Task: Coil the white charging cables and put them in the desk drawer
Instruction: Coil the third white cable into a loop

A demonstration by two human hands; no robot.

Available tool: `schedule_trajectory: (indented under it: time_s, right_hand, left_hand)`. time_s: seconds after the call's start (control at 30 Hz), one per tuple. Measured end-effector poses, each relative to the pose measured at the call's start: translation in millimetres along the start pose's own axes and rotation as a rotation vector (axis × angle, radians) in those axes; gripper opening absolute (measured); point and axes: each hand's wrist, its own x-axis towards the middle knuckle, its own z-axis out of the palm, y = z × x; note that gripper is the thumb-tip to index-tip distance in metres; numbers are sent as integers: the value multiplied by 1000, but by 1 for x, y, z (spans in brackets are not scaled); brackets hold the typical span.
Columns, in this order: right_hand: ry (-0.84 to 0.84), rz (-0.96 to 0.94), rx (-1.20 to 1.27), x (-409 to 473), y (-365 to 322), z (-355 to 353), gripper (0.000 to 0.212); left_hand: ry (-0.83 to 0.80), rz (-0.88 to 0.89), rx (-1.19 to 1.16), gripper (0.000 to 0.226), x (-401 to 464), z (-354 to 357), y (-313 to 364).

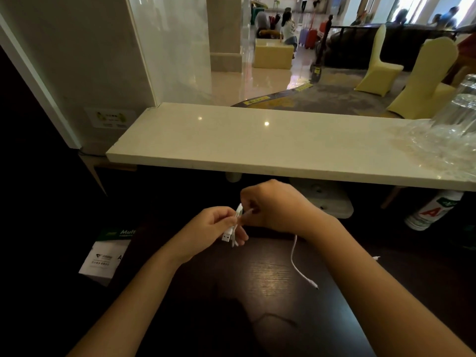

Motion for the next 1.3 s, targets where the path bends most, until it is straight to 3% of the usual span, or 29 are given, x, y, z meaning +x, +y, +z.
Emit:
schedule_trajectory:
  time_s: [0.07, 0.23, 0.3, 0.47, 0.6, 0.7, 0.9, 1.0, 1.1, 1.2, 1.3]
  right_hand:
    - [49, 30, 141, 5, 8, 1, 26]
    - [198, 164, 850, 5, 28, 14, 17]
    - [157, 187, 976, 1, 29, 24, 25]
    - [33, 282, 1425, 0, 19, 47, 35]
    - [-34, 335, 1726, 0, 19, 58, 40]
    - [-72, 374, 1711, -2, 21, 64, 41]
    - [-84, 257, 1733, -9, 28, 69, 29]
    - [-107, 321, 1734, -9, 35, 70, 31]
    - [-240, 346, 1724, -12, 49, 68, 31]
    - [-305, 277, 1818, -15, 65, 71, 17]
    - [-266, 319, 1936, -10, 66, 79, 19]
  left_hand:
    - [-62, -48, -218, 24, -3, -1, 1]
    - [-152, -74, -940, 21, -5, -2, -11]
    - [-169, -34, -1068, 8, -5, -2, -15]
    - [-126, -25, -1189, 10, 1, -1, -26]
    - [-50, -32, -1197, 21, 3, 1, -25]
    - [-36, -7, -1184, 21, 5, -3, -19]
    - [37, -14, -1151, 33, 8, -8, -13]
    - [22, -36, -1025, 31, 8, -5, -15]
    - [-1, -33, -872, 18, 7, -2, -15]
    - [-91, -52, -761, 21, 7, -2, -14]
    - [-121, -60, -794, 32, 10, 1, -17]
